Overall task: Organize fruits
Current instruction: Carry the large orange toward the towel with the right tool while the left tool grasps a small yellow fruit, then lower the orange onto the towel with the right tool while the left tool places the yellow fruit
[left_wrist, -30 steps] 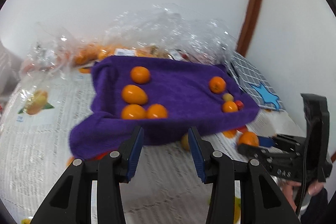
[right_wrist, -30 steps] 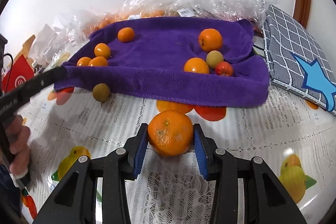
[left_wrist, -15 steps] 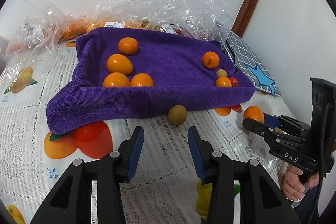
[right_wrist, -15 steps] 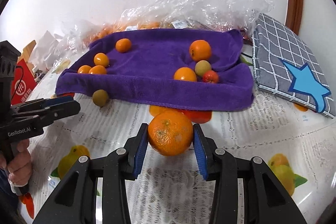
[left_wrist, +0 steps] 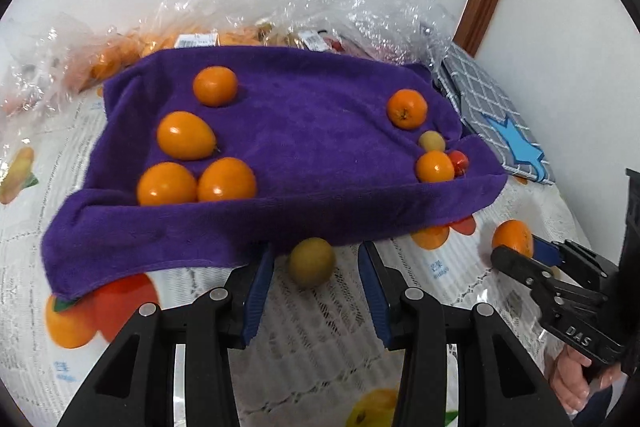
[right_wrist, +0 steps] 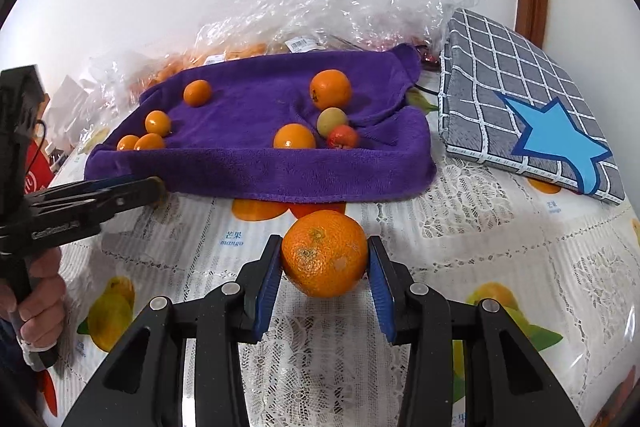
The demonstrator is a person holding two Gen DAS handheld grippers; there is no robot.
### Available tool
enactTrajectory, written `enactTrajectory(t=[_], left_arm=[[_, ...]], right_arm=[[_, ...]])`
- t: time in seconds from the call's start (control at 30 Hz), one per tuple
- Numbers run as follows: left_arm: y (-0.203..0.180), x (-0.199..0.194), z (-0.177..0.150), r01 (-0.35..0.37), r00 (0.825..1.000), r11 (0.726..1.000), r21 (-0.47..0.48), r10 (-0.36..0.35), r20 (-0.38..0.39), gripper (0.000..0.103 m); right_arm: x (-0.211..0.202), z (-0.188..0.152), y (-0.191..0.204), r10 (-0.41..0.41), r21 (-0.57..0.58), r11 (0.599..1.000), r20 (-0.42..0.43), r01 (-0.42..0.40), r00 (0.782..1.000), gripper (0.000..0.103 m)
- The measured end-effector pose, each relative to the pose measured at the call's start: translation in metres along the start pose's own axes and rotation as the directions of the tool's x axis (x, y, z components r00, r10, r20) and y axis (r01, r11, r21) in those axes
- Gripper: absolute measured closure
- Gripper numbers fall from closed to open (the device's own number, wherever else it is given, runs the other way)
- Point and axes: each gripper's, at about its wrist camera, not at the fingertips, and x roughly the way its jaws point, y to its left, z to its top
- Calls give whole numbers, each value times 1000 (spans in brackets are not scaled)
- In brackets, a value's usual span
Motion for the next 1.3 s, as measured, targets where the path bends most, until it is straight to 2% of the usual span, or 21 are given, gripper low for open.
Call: enactTrajectory(t=[0.07,0.1,0.13,0.3,0.47,0.6,0.7,0.83,1.07,1.3], left_arm=[[-2,0,-1,-11,1000,1000,4,11,7,68],[-1,-1,-1,0,1000,1000,1,0,9,77],[0,0,-1,6,1000,1000,-8,-6,2,80],[7,0,-3,32,999,999,-39,-31,13,80],[7,-4,-4,28,999,999,-46,-27,26,80],[4,-22,-6,92,994,996,-14,-91,68,80],[11,-37,-4,122,987,992,-26,-119,108,80],[32,-47,10,95,988,991,-92,-82,133,80],[68,-64,49,3,981,987,-161,29,194,80],[86,-58,83,-26,976,977,-213,70,205,80]], right_arm=[[1,0,-2,5,11,1000,-2,-5,1000,62],[1,0,-3,6,19,1000,-1,-6,1000,61],[2,0,-4,5,23,1000,-1,-5,1000,62],[3,1,-1,4,12,1000,-3,-4,1000,62],[1,0,-4,18,21,1000,7,-18,1000,61],[-3,0,-3,38,16,999,31,-38,999,61],[-8,2,-3,74,29,997,46,-75,996,61],[-13,22,-7,91,56,994,60,-94,994,61],[-20,70,-9,76,5,997,138,-77,988,61],[-3,108,-16,31,-17,999,145,-29,989,61]])
